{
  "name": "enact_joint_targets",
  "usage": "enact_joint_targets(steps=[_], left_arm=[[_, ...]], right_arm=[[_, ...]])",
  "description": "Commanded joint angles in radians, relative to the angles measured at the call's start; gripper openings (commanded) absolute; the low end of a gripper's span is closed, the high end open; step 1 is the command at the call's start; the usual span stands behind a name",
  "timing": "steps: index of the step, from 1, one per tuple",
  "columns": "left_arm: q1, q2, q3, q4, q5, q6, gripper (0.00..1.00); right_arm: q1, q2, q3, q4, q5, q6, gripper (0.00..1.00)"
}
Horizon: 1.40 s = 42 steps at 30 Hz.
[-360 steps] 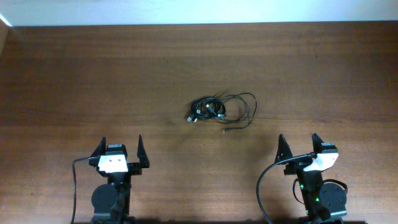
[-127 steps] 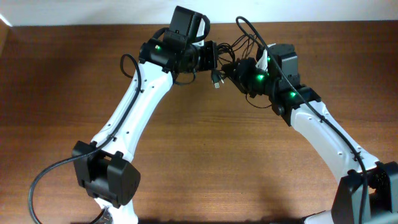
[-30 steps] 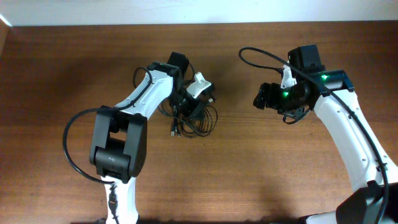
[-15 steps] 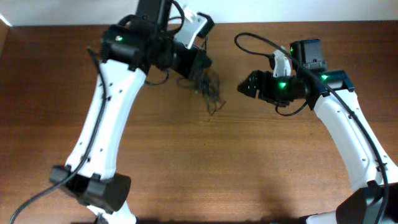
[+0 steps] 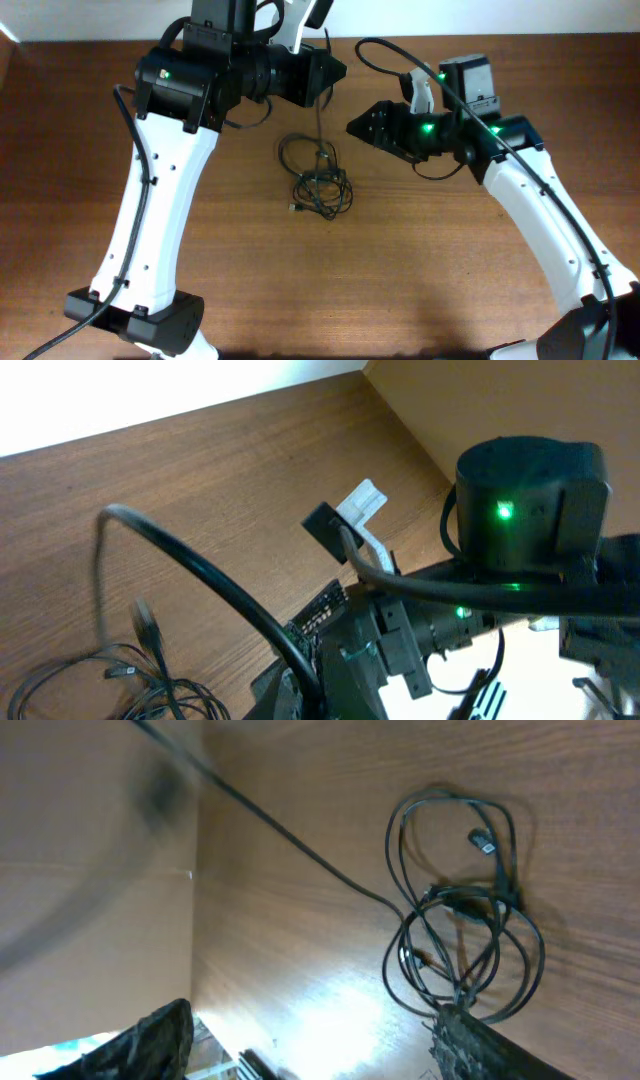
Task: Untangle cables
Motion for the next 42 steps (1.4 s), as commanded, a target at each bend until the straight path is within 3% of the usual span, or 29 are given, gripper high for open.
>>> enact_joint_targets(steps=[1, 7, 14, 42], left_arm=[[0.003, -0.024, 0.019, 0.005, -0.006, -0.033, 0.0], [0.039, -0.047, 0.02, 0.117, 0.087, -0.125, 0.0], [0.041, -0.155, 0.021, 0.249, 0.097, -0.258, 0.0], [0.088, -0.184, 0.02, 0.28, 0.116, -0.237, 0.0]], right_arm=[[0.021, 0.0, 0.006, 0.01, 0.084, 0.083, 0.74], [0.02, 0.001, 0.006, -0.001, 0.163, 0.056, 0.74], [0.021, 0.041, 0.006, 0.003, 0.166, -0.042, 0.74], [0.022, 0.086, 0.006, 0.009, 0.033, -0.056, 0.74]])
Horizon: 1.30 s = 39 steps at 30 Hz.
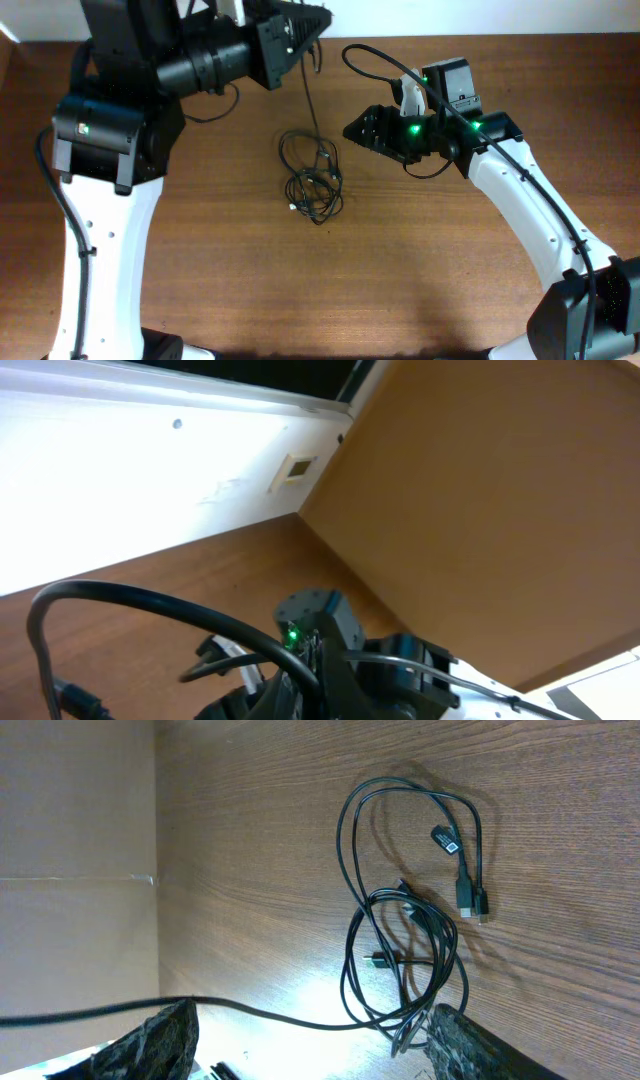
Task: Untangle cables
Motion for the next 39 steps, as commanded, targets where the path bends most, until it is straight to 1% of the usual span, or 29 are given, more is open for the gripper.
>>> enact_joint_targets(steps=[1, 2, 4, 8, 10, 11, 15, 21, 24, 26, 28, 29, 30, 31, 33, 34, 36, 39], left_arm=[[0.014, -0.006, 0.014, -0.002, -0.003, 0.015, 0.0], [0.014, -0.006, 0.014, -0.01, -0.024, 0.005, 0.0], [0.014, -0.006, 0.014, -0.023, -0.108, -0.076, 0.0], [0.035, -0.006, 0.014, -0.024, -0.186, -0.193, 0.0], [0.068, -0.006, 0.014, -0.06, -0.247, -0.291, 0.0], [0.088, -0.006, 0.014, -0.084, -0.275, -0.35, 0.0], [0.15, -0.006, 0.014, -0.141, -0.335, -0.421, 0.0], [0.211, -0.006, 0.014, -0.213, -0.391, -0.423, 0.0], [0.218, -0.006, 0.014, -0.233, -0.41, -0.423, 0.0], [0.218, -0.006, 0.014, -0.233, -0.422, -0.422, 0.0], [0.218, -0.006, 0.014, -0.236, -0.439, -0.422, 0.0], [0.218, -0.006, 0.014, -0.236, -0.439, -0.422, 0.0], [0.218, -0.006, 0.014, -0.236, -0.439, -0.422, 0.0], [0.218, -0.006, 0.014, -0.236, -0.44, -0.422, 0.0], [0.218, -0.006, 0.014, -0.236, -0.454, -0.4, 0.0], [0.218, -0.006, 0.014, -0.239, -0.454, -0.372, 0.0], [0.218, -0.006, 0.014, -0.252, -0.453, -0.261, 0.0], [0.218, 0.006, 0.013, -0.337, -0.454, -0.066, 0.0]], right_arm=[[0.011, 0.008, 0.006, 0.002, -0.015, -0.014, 0.74], [0.018, 0.008, 0.006, 0.003, -0.015, -0.014, 0.74], [0.047, 0.008, 0.002, 0.003, 0.007, -0.021, 0.74], [0.099, 0.021, -0.01, 0.004, 0.042, -0.04, 0.74], [0.119, 0.045, -0.01, 0.011, 0.049, -0.042, 0.73], [0.133, 0.064, -0.01, 0.01, 0.05, -0.08, 0.74], [0.19, 0.109, -0.011, 0.013, 0.057, -0.165, 0.74], [0.262, 0.194, -0.011, 0.064, 0.129, -0.173, 0.74], [0.313, 0.258, -0.011, 0.12, 0.137, -0.225, 0.74], [0.34, 0.308, -0.011, 0.141, 0.143, -0.224, 0.72], [0.346, 0.32, -0.011, 0.14, 0.141, -0.224, 0.62], [0.346, 0.32, -0.011, 0.141, 0.137, -0.224, 0.61], [0.346, 0.32, -0.011, 0.141, 0.134, -0.224, 0.57], [0.345, 0.32, -0.011, 0.14, 0.134, -0.223, 0.51], [0.345, 0.32, -0.011, 0.141, 0.127, -0.222, 0.33], [0.345, 0.319, -0.011, 0.141, 0.127, -0.22, 0.21], [0.343, 0.311, -0.011, 0.141, 0.127, -0.22, 0.04], [0.322, 0.242, -0.011, 0.137, 0.124, -0.22, 0.04]])
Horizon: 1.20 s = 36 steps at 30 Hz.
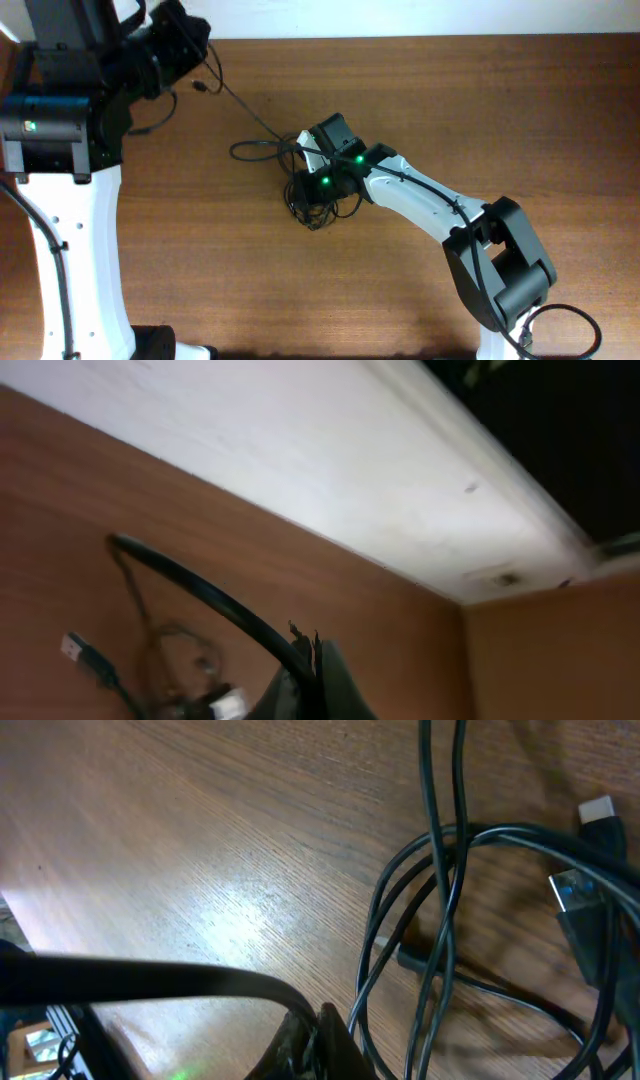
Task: Untangle cables
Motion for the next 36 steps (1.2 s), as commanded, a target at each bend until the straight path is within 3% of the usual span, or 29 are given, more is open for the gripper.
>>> enact_joint_targets(steps=[1, 7, 10, 15, 19, 27, 32, 36], left_arm=[[0.005, 0.018, 0.01, -0.083, -0.012, 0.233, 0.0], [-0.005, 0.175, -0.018, -0.257, -0.01, 0.381, 0.0], [-0.054, 0.264, -0.018, -0.295, 0.137, 0.582, 0.0], [-0.131, 0.408, -0.018, -0.309, 0.278, 0.726, 0.0], [-0.137, 0.487, -0.018, -0.325, 0.323, 0.771, 0.0], [-0.144, 0.519, -0.018, -0.395, 0.569, 1.125, 0.03], [-0.144, 0.519, -0.018, -0.399, 0.564, 1.136, 0.08], [-0.143, 0.519, -0.018, -0.391, 0.504, 1.135, 0.12]], right_arm=[[-0.03, -0.106, -0.009, -0.005, -0.005, -0.008, 0.04], [-0.096, -0.289, -0.009, -0.139, 0.086, 0.024, 0.04], [-0.096, -0.349, -0.009, -0.153, 0.115, 0.087, 0.04], [-0.117, -0.423, -0.003, -0.15, 0.145, 0.212, 0.04], [-0.134, -0.46, 0.051, -0.151, 0.148, 0.223, 0.04], [-0.133, -0.46, 0.176, -0.154, 0.151, 0.23, 0.04], [-0.139, -0.46, 0.283, -0.217, 0.151, 0.267, 0.04], [-0.168, -0.451, 0.316, -0.441, 0.292, 0.266, 0.04]])
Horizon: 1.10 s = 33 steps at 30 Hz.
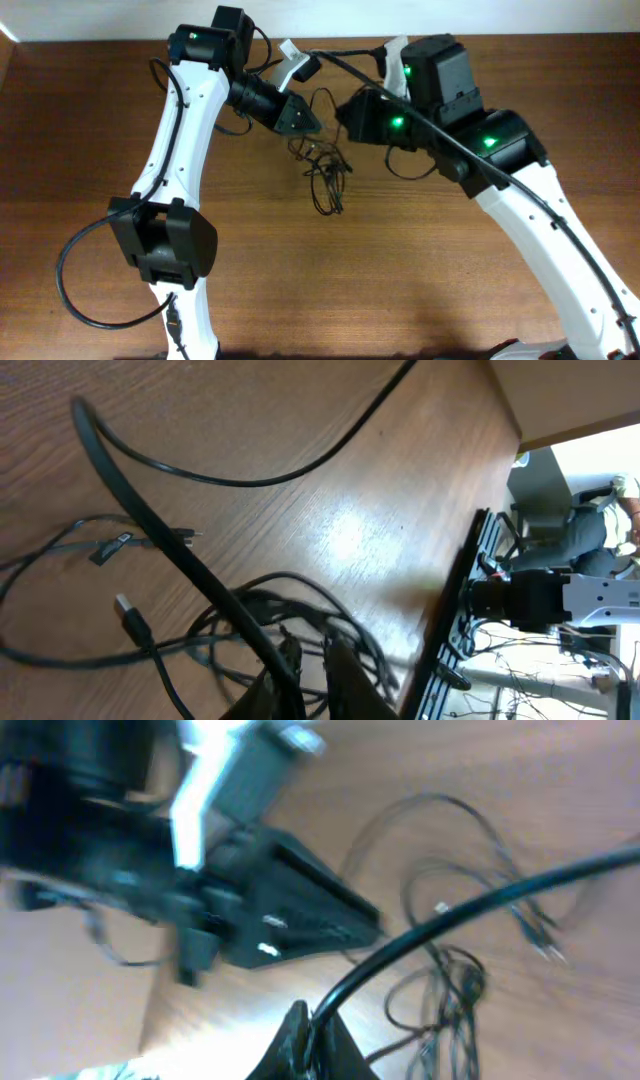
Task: Untangle cables
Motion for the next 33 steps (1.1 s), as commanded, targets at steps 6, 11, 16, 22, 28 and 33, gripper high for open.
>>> enact_joint_targets(steps=[6, 11, 16, 22, 28, 33], left_arm=[[0.012, 0.008, 0.001, 0.072, -0.231, -0.131, 0.02], [0.074, 0.008, 0.001, 0.122, -0.269, -0.274, 0.0], [0.084, 0.008, 0.001, 0.126, -0.269, -0.273, 0.0], [0.084, 0.008, 0.001, 0.154, -0.275, -0.273, 0.0], [0.129, 0.008, 0.005, 0.191, -0.423, -0.348, 0.0], [0.19, -0.021, 0.147, 0.149, -0.418, -0.367, 0.0]], right_arm=[[-0.023, 0.07, 0.041, -0.3, 0.113, -0.104, 0.04], [-0.129, 0.07, 0.343, -0.386, -0.244, -0.23, 0.04], [-0.134, 0.108, 0.367, -0.535, -0.002, -0.244, 0.04], [-0.007, 0.349, 0.366, -0.572, 0.064, -0.247, 0.3], [-0.079, 0.373, 0.367, -0.578, 0.011, -0.299, 0.82], [-0.226, 0.377, 0.359, -0.723, 0.035, -0.36, 0.85]])
